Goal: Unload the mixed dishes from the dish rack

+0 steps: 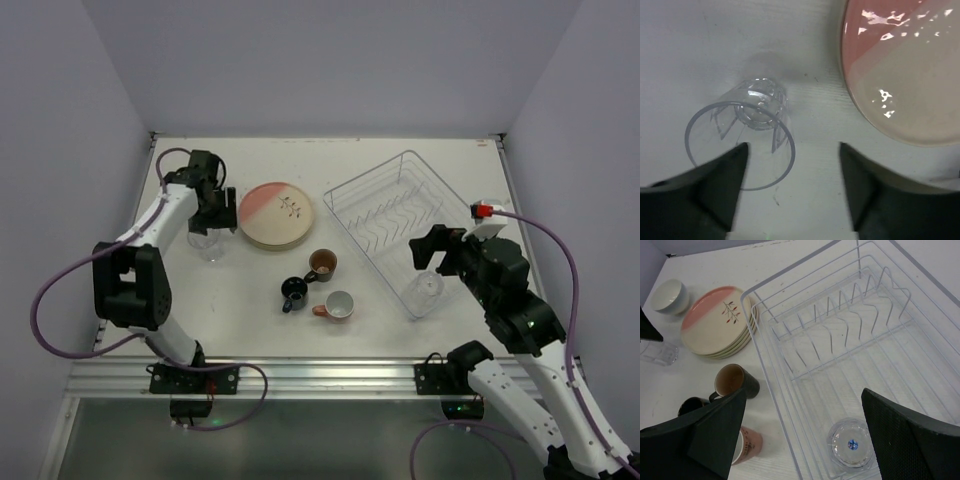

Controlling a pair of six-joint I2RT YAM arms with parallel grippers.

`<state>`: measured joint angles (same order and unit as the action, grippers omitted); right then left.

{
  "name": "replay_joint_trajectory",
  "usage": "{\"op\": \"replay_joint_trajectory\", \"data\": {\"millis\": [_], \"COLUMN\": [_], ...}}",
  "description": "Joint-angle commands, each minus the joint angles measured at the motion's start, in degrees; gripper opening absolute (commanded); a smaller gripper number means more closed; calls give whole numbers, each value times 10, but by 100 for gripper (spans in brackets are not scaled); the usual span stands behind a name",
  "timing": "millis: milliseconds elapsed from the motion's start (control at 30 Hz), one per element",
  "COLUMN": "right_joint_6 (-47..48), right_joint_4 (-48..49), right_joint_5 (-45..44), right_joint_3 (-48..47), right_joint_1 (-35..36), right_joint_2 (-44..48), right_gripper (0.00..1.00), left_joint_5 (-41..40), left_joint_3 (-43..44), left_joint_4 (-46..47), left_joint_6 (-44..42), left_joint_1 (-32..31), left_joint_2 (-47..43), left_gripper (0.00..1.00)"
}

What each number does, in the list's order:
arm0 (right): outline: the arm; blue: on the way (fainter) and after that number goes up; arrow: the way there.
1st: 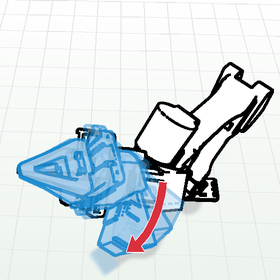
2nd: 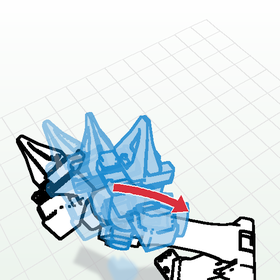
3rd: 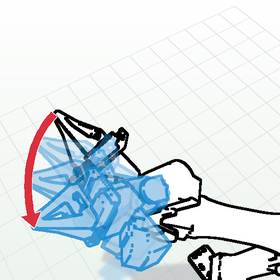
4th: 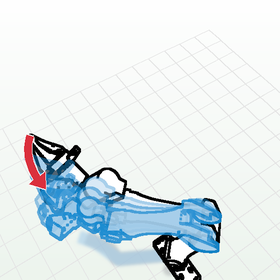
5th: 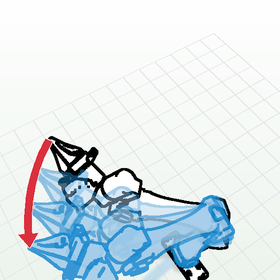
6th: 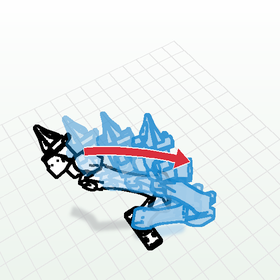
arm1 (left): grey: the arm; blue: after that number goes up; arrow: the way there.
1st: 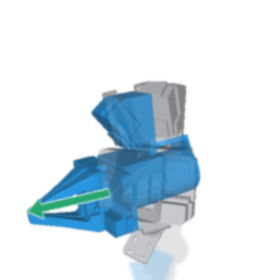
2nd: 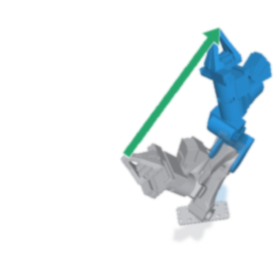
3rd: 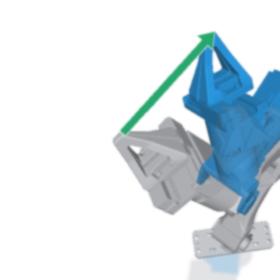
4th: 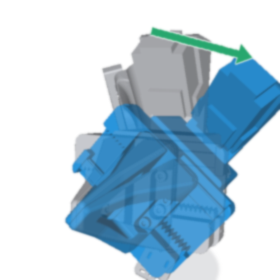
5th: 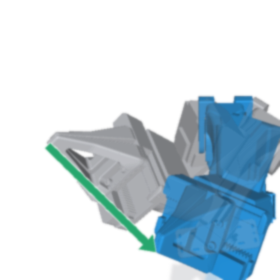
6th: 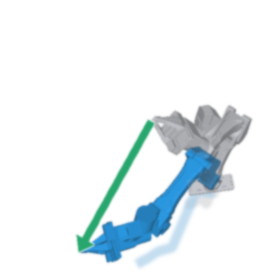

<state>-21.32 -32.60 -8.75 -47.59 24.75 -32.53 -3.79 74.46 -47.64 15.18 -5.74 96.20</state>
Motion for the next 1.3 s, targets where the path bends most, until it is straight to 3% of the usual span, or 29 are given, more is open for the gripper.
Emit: {"op": "replay_joint_trajectory", "data": {"millis": [0,33,233,467,733,933,1267], "right_joint_6": [10,10,-73,-82,-88,-184,-268], "right_joint_4": [18,11,-2,-54,-155,-225,-163], "right_joint_5": [-2,-7,-107,-89,-72,-122,-162], "right_joint_3": [0,-1,-11,-29,-55,-57,9], "right_joint_1": [0,0,0,0,0,0,1], "right_joint_2": [-5,-9,-31,-49,-149,-218,-195], "right_gripper": [99,99,99,99,99,99,99], "left_joint_5": [8,11,30,58,97,72,59], "left_joint_3": [8,10,-74,-232,-311,-321,-315], "left_joint_4": [17,17,110,185,217,217,203], "left_joint_6": [-5,-2,20,42,37,44,47], "left_joint_1": [-15,-18,-114,-117,-117,-150,-183], "left_joint_2": [-72,-86,-287,-521,-602,-607,-595], "left_gripper": [93,100,100,100,100,100,100]}}
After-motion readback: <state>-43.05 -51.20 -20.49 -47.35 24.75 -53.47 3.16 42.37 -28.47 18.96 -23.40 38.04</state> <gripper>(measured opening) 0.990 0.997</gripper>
